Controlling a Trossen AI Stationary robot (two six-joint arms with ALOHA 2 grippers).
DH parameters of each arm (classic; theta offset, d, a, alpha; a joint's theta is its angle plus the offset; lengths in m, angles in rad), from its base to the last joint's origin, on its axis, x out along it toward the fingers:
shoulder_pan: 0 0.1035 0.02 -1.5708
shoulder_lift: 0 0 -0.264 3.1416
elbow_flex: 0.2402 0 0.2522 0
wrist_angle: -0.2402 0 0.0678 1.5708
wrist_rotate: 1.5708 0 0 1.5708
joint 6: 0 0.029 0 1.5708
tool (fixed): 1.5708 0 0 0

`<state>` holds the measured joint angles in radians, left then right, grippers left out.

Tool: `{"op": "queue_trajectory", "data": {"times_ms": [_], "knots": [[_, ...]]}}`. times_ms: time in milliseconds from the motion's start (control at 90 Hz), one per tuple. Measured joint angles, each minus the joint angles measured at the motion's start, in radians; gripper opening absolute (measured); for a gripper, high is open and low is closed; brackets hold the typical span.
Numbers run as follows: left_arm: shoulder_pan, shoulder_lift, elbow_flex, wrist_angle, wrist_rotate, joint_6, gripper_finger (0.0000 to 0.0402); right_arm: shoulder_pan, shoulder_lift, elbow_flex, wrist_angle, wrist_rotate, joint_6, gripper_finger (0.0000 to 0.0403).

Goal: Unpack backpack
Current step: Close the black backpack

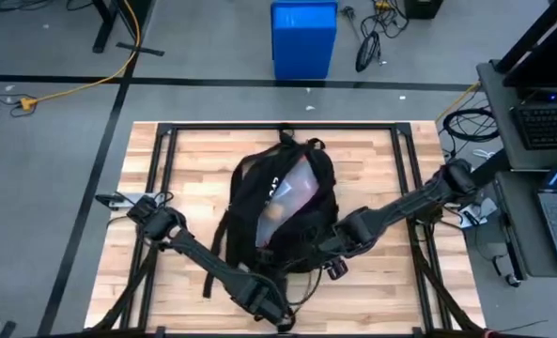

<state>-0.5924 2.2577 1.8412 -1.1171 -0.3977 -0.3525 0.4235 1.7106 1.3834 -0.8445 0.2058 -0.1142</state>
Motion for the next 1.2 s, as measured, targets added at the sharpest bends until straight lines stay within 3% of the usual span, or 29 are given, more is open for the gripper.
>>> {"op": "queue_trajectory", "data": {"times_ms": [189,389,522,644,767,856,1100,1200], "knots": [[-0.054,-0.006,0.009,-0.175,0.076,-0.191,0.0002,0.006,-0.001,0.0,-0.024,0.0,0.024,0.0222],[-0.127,-0.007,0.066,-0.297,0.086,-0.324,0.0,0.006,-0.009,0.0,-0.028,0.009,0.002,0.0222],[-0.17,-0.008,0.099,-0.351,0.086,-0.376,0.0,-0.008,-0.028,0.0,-0.026,0.198,0.02,0.0222],[-0.2,-0.008,0.105,-0.382,0.083,-0.434,0.0,-0.058,-0.049,0.0,-0.025,0.205,-0.025,0.0222],[-0.209,-0.008,0.102,-0.463,0.072,-0.616,0.0,-0.135,-0.05,0.0,-0.01,0.172,-0.087,0.0222],[-0.207,-0.008,0.093,-0.455,0.049,-0.664,0.0,-0.216,-0.042,0.0,0.014,0.148,-0.125,0.0222],[-0.208,-0.009,0.093,-0.455,-0.009,-0.75,0.0,-0.376,-0.019,0.0,0.149,-0.158,-0.214,0.0222],[-0.209,-0.009,0.093,-0.454,-0.007,-0.833,0.0,-0.392,-0.016,0.0,0.142,-0.212,-0.235,0.0222]]}}
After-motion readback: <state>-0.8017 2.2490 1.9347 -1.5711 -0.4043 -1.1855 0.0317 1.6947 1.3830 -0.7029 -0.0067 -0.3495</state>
